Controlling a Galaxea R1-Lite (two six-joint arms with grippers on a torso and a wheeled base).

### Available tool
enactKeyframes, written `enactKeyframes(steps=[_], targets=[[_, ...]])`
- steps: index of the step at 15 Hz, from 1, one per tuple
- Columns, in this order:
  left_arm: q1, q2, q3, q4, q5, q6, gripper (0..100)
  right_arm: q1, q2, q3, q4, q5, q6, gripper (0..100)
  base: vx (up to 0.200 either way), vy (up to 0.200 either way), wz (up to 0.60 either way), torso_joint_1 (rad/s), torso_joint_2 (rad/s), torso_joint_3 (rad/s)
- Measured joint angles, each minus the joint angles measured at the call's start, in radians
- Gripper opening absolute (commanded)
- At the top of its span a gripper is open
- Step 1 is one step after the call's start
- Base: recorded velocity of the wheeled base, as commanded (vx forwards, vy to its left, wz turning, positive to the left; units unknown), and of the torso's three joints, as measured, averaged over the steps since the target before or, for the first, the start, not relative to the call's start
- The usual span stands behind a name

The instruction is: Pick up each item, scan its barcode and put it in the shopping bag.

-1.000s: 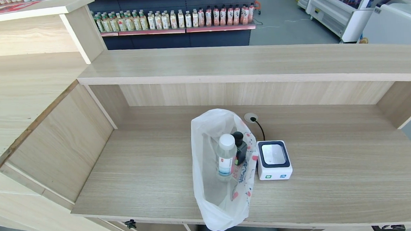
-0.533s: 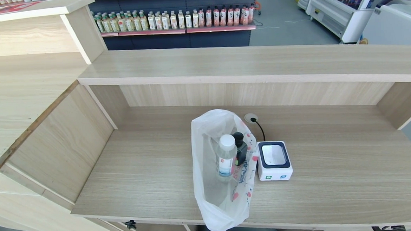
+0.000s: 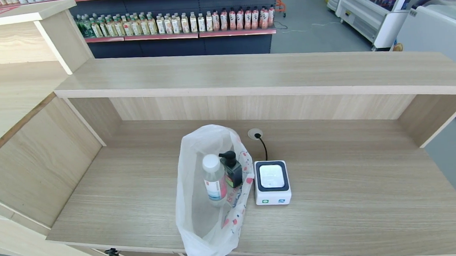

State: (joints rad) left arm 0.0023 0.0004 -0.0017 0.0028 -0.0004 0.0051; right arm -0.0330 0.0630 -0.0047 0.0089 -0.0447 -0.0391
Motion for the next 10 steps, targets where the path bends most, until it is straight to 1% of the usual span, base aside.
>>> enactKeyframes(steps=[5, 6, 10], targets=[[0.0, 0.0, 0.0, 0.0, 0.0, -0.005, 100, 0.001, 0.0, 0.0, 0.0, 0.0, 0.001, 100, 0.0, 0.0, 0.0, 0.0, 0.0, 0.0], [0.0, 0.0, 0.0, 0.0, 0.0, -0.005, 100, 0.001, 0.0, 0.0, 0.0, 0.0, 0.0, 0, 0.0, 0.0, 0.0, 0.0, 0.0, 0.0], [0.001, 0.0, 0.0, 0.0, 0.0, -0.005, 100, 0.026, -0.035, 0.0, 0.0, 0.001, 0.002, 0, 0.0, 0.0, 0.0, 0.0, 0.0, 0.0]])
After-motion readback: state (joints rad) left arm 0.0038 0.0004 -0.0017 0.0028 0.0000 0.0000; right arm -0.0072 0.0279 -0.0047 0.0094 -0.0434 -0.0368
